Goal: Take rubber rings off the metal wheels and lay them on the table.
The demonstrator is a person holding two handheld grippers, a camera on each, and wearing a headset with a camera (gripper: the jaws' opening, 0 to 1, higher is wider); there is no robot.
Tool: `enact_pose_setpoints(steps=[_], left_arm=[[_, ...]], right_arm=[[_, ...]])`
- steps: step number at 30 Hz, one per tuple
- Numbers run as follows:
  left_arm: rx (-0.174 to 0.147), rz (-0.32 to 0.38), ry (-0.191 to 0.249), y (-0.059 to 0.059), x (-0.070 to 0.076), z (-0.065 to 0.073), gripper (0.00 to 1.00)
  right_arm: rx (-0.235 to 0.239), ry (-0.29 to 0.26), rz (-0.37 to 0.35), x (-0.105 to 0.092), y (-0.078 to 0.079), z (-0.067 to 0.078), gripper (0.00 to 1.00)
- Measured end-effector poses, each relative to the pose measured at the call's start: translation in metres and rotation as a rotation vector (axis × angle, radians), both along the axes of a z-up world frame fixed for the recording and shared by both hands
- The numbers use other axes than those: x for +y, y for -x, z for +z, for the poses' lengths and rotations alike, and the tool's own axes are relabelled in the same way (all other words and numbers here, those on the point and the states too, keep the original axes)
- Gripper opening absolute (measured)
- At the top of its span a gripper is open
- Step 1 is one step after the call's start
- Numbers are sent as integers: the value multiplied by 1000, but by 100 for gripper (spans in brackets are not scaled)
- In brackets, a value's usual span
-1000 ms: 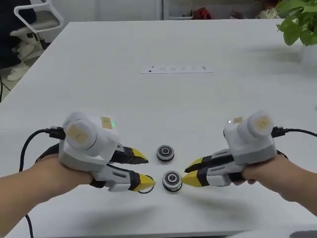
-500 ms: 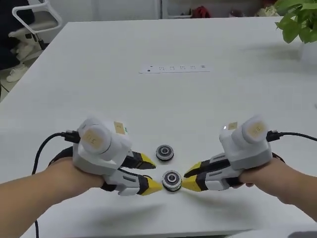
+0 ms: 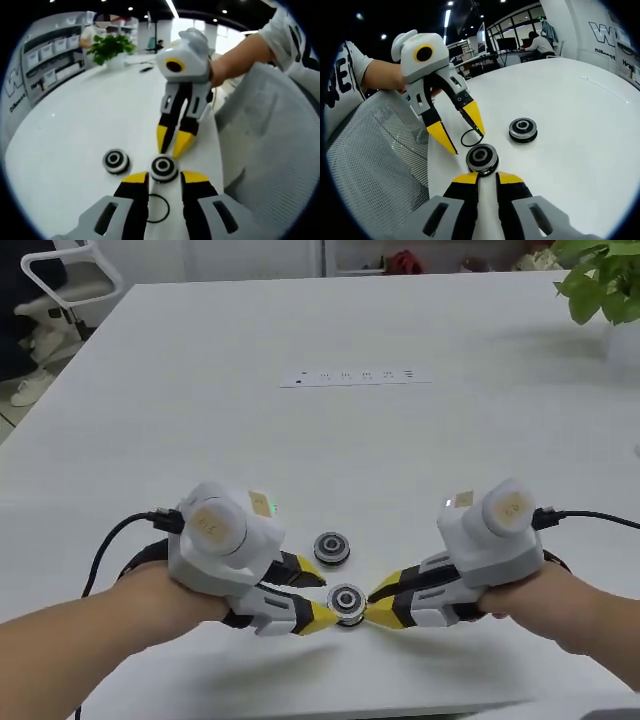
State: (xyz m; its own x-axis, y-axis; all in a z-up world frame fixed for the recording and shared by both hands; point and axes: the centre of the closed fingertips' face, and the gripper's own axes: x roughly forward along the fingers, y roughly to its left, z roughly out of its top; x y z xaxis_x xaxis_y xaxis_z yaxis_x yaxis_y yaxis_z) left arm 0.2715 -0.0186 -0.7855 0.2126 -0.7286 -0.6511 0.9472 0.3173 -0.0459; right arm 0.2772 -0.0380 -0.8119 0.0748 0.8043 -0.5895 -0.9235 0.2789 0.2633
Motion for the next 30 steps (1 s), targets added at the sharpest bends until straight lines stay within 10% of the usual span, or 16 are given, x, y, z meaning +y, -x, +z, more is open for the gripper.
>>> enact_pose_setpoints(steps=[30], left_arm=[[-34,58,34,-6,-13,-9,14]], right_arm=[[-32,0,42,4,0,-1,6]])
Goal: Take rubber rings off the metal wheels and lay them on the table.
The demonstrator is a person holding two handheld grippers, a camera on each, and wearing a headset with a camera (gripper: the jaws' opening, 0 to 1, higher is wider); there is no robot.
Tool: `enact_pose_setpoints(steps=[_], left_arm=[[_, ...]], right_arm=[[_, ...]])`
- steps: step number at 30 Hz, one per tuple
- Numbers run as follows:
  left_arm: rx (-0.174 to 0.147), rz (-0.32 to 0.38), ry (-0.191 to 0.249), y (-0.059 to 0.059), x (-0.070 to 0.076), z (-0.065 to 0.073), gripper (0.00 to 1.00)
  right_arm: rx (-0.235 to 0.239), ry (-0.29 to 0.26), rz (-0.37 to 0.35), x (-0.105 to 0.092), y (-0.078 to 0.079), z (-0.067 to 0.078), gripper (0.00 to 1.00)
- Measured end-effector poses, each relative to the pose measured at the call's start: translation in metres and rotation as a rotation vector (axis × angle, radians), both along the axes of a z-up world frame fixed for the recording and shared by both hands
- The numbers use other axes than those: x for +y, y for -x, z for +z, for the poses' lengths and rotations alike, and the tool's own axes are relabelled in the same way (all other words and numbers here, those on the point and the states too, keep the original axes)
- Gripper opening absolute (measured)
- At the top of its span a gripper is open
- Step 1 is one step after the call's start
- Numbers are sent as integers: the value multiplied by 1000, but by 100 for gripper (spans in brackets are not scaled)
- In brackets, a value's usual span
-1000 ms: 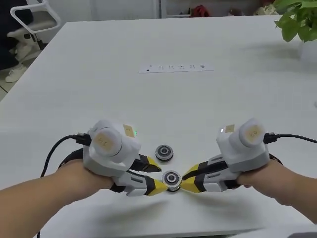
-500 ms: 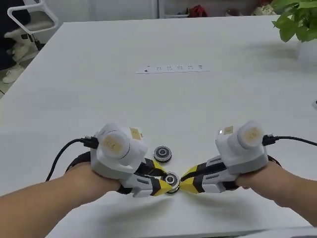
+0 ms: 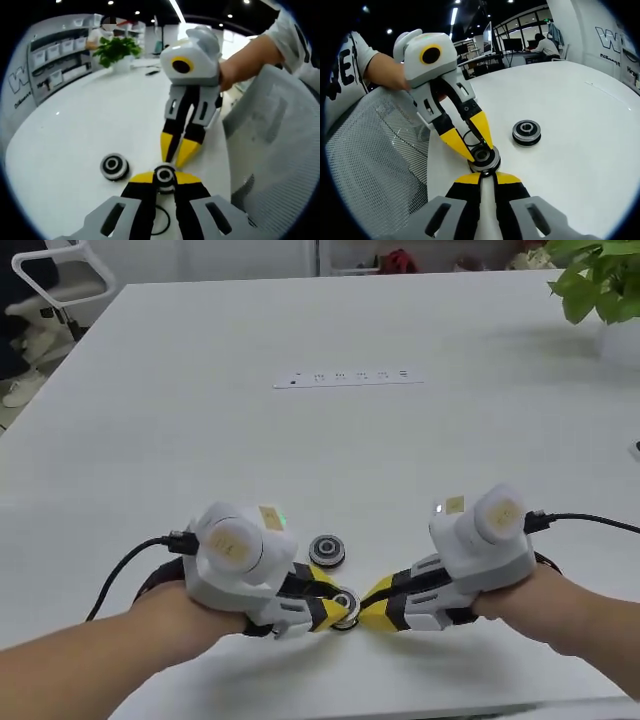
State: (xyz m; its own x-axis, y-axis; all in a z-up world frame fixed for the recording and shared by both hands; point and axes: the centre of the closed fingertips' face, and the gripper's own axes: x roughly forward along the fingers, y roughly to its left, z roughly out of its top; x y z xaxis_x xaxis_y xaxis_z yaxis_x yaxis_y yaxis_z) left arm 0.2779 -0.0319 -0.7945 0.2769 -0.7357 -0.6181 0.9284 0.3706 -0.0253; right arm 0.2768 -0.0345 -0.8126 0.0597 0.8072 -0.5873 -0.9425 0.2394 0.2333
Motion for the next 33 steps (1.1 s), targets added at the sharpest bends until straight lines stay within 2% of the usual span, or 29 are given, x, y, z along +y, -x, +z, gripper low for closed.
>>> enact_pose_setpoints(steps=[3,5,15,24,33], left_arm=[[-1,1,0,-1,1,0,14],[-2,5,2,0,1,0,14],[-21,1,-5,-1,1,0,13],[-25,-6,-10,0,0,0,13],[-25,-6,-14,0,0,0,12]], right_arm=[[34,-4,-25,-1,-1,-1,2],[38,-11,-39,-1,-3,-1,1],[109,-60,-121,-3,-5,0,0],[148,-98,-183,-7,-11,2,0],[167,-121,-210,-8,-12,5,0]])
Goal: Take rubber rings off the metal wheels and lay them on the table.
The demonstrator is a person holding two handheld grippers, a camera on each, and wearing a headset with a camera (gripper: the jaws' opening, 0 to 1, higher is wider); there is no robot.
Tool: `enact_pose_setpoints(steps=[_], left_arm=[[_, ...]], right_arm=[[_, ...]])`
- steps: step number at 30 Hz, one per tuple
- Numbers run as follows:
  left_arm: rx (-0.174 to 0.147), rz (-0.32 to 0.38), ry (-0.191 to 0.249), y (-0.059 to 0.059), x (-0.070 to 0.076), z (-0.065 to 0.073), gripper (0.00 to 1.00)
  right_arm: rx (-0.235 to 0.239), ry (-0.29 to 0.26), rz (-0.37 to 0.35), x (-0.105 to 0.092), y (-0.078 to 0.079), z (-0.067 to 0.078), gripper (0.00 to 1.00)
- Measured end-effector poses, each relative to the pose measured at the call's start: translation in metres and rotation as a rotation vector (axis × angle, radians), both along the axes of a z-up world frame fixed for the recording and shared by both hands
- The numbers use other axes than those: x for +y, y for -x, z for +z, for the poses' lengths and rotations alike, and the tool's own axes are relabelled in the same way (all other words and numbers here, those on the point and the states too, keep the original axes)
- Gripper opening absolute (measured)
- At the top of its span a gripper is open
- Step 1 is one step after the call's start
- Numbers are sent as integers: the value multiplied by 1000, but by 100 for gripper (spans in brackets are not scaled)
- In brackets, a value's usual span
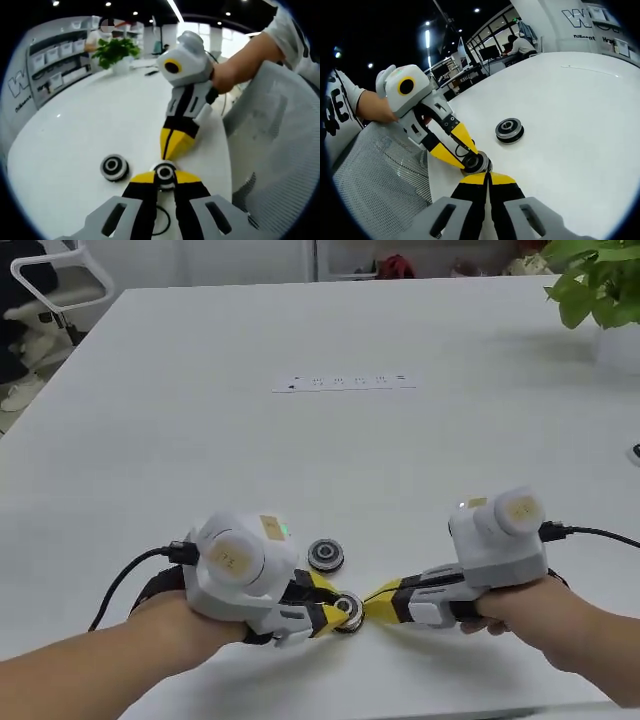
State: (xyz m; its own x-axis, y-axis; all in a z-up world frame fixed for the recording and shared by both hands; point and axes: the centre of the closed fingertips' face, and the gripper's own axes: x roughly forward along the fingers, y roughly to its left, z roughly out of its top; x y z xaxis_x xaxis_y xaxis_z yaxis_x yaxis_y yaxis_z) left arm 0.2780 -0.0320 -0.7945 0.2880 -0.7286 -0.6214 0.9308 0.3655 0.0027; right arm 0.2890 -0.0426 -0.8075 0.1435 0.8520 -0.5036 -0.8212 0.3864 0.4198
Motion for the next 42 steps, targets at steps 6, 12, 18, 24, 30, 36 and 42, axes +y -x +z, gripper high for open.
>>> enact_pose_setpoints(steps=[6,12,18,24,30,36,42], left_arm=[[-6,1,-5,-1,0,0,12],[-10,3,-10,-1,-1,-1,12],[-17,4,-21,-1,-1,-1,12],[-23,5,-31,-1,-1,-1,12],[-26,5,-35,-1,-1,-1,12],[-26,5,-34,0,-1,-1,12],[-25,7,-32,-1,-1,-1,12]], right_arm=[[35,-54,-46,-1,-4,7,0],[40,-66,-50,1,-3,9,0],[51,-73,-48,3,-1,12,0],[65,-77,-49,4,1,14,0],[67,-78,-38,8,3,15,0],[67,-80,-33,8,4,15,0],[75,-86,-34,9,4,16,0]])
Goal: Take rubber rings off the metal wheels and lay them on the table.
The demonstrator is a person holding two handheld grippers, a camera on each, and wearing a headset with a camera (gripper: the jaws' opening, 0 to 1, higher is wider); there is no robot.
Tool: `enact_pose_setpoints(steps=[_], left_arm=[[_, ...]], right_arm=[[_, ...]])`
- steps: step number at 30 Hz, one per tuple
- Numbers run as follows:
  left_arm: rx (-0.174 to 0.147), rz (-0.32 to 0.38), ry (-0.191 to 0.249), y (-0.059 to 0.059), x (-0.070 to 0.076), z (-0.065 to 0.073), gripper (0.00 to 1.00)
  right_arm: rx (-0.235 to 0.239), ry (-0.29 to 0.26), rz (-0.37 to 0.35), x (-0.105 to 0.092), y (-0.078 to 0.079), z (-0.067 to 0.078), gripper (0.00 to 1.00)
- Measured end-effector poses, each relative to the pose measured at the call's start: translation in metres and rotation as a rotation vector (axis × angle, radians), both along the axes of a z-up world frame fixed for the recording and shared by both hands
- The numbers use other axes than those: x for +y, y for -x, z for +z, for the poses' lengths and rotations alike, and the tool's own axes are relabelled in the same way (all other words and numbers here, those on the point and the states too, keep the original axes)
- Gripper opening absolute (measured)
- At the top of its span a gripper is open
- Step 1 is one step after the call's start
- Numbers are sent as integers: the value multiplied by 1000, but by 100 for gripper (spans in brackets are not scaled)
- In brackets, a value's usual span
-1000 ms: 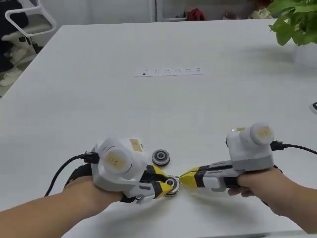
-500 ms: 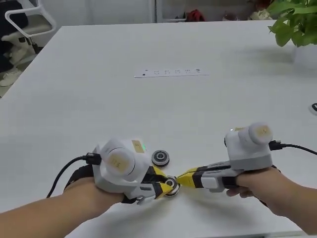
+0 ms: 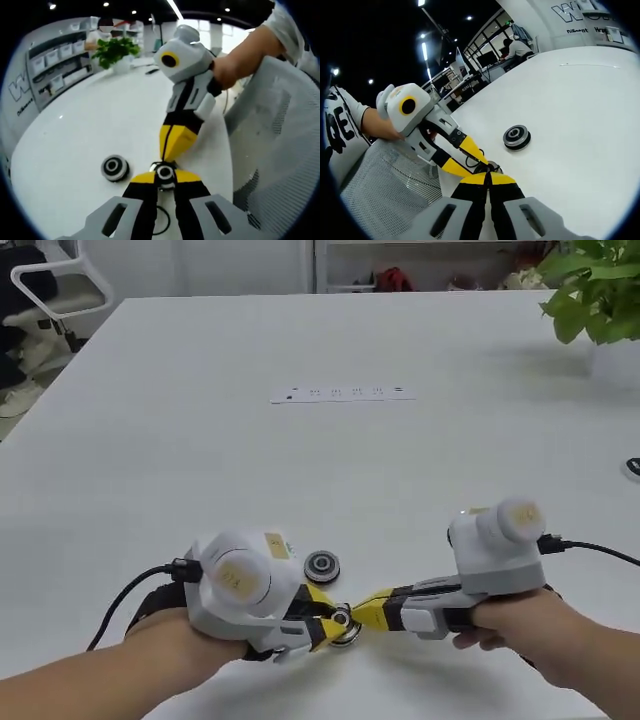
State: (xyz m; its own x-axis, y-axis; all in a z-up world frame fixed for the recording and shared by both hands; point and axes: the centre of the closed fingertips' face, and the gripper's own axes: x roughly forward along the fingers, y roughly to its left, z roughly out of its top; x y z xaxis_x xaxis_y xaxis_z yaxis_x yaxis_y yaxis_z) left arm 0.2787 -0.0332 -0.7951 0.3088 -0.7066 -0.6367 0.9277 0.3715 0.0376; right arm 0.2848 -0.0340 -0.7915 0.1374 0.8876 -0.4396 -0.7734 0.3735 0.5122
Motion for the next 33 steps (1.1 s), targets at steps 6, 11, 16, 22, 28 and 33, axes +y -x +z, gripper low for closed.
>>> enact_pose_setpoints(steps=[6,11,16,22,28,33], left_arm=[[-1,3,2,0,0,0,12],[-1,5,4,0,1,0,12],[-2,6,5,0,0,0,12],[-4,6,4,0,0,0,12],[-4,7,3,0,0,0,12],[5,8,11,0,0,0,12]], right_arm=[[4,-3,3,1,1,0,0],[7,-4,5,3,1,1,0],[13,-15,7,4,2,3,0],[35,-80,40,12,10,14,0],[7,-45,28,8,7,10,0],[1,-35,19,5,5,7,0]])
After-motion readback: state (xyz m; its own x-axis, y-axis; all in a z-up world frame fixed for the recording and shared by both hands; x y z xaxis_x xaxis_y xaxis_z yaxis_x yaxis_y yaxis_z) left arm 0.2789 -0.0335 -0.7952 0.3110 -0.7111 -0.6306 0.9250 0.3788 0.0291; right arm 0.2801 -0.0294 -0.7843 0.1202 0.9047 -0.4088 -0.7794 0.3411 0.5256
